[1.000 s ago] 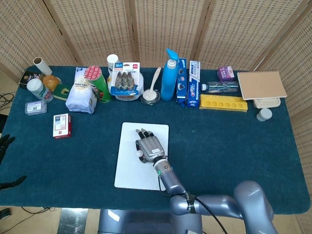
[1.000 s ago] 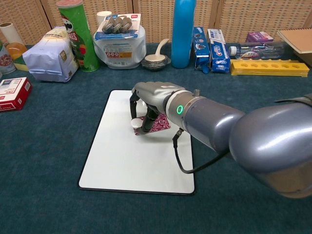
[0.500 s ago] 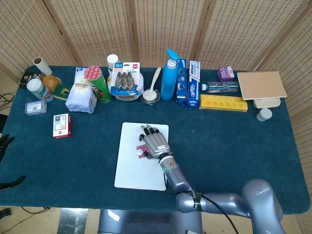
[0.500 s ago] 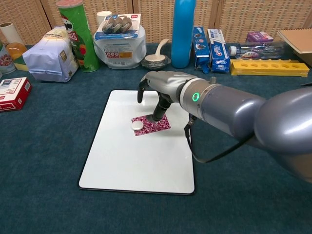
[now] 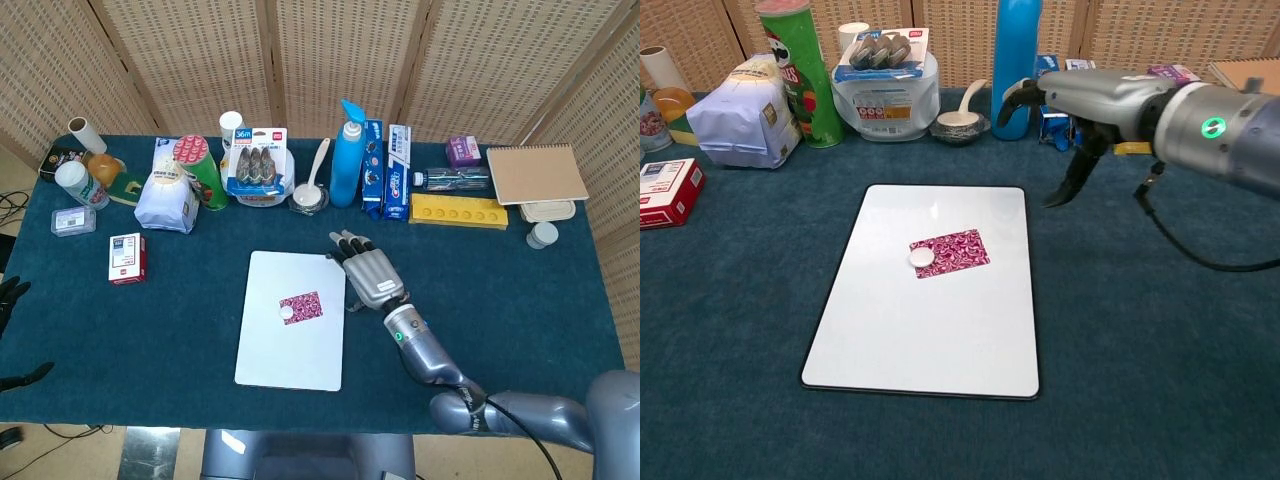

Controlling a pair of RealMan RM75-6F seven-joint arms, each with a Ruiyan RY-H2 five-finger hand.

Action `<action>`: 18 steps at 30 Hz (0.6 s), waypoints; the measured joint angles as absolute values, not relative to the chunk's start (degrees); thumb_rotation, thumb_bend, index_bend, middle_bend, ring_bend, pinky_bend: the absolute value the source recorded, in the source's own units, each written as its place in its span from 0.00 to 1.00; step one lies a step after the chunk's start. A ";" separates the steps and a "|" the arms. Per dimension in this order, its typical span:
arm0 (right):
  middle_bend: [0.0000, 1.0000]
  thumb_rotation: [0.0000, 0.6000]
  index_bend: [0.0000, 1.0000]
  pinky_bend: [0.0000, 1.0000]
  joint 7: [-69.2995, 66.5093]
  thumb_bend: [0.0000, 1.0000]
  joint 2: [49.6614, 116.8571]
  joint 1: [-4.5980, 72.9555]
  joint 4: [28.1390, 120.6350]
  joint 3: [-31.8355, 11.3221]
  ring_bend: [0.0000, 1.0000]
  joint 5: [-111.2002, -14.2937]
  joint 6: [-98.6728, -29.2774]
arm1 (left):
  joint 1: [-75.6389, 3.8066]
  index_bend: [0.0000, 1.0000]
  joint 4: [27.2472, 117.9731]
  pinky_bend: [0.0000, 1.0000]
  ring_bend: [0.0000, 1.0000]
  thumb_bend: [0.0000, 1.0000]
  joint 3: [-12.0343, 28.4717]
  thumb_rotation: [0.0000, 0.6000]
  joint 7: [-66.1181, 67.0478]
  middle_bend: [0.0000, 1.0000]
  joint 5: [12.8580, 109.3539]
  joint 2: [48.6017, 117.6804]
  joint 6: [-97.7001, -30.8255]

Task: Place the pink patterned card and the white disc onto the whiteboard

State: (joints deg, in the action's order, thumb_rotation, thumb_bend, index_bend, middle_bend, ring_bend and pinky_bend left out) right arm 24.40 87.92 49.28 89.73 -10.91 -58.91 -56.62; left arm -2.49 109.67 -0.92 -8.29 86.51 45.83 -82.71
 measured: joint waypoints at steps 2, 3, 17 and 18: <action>0.05 1.00 0.13 0.07 19.92 0.03 85.62 47.35 89.12 -9.43 0.02 -64.97 -57.88 | -2.40 0.00 109.88 0.11 0.00 0.12 -0.95 1.00 -7.81 0.00 86.53 45.93 -82.83; 0.05 1.00 0.12 0.07 17.86 0.02 84.63 46.44 88.65 -8.69 0.01 -67.71 -58.77 | -2.39 0.00 110.02 0.11 0.00 0.12 -0.96 1.00 -7.57 0.00 86.57 45.96 -82.88; 0.03 1.00 0.12 0.03 -13.16 0.01 75.38 25.65 64.15 3.08 0.00 -92.22 -85.68 | -2.05 0.00 111.87 0.11 0.00 0.12 -1.24 1.00 -1.54 0.00 86.41 47.53 -83.30; 0.03 1.00 0.12 0.03 -13.05 0.01 74.86 24.39 63.96 3.33 0.00 -91.79 -85.86 | -2.01 0.00 111.95 0.11 0.00 0.12 -1.24 1.00 -1.42 0.00 86.38 47.60 -83.37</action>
